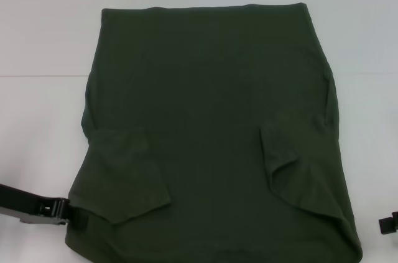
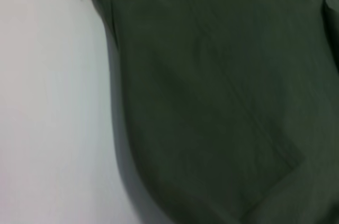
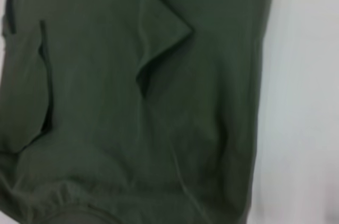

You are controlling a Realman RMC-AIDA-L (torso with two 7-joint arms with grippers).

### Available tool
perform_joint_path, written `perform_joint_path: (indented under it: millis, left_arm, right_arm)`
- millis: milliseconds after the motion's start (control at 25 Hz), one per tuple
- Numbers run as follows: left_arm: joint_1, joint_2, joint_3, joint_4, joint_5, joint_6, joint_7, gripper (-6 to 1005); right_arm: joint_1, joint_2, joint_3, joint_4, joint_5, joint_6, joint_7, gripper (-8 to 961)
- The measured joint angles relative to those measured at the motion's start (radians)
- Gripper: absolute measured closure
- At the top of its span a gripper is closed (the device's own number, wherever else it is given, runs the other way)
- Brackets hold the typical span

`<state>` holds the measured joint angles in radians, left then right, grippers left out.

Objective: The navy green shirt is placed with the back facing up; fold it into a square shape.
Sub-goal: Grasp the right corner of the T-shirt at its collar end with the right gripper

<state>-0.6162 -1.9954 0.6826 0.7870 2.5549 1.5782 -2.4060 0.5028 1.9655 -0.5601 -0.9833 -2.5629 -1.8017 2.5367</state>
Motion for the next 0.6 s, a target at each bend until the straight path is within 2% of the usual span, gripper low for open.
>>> perform_joint_path:
  millis: [160, 400, 600]
  left_arm:
    - [0.000, 0.000, 0.000, 0.000, -0.001, 0.000, 0.005, 971]
    - [0.000, 0.000, -0.001, 0.000, -0.001, -0.001, 0.008, 971]
    - [0.000, 0.000, -0.002, 0.000, -0.001, 0.001, 0.009, 971]
  right_arm:
    - [0.010, 0.011, -0.005, 0.041, -0.006, 0.040, -0.005, 89]
    - [0.019, 0.040, -0.047, 0.052, -0.008, 0.083, -0.006, 88]
    - [0.031, 0.046, -0.075, 0.088, -0.008, 0.115, -0.011, 88]
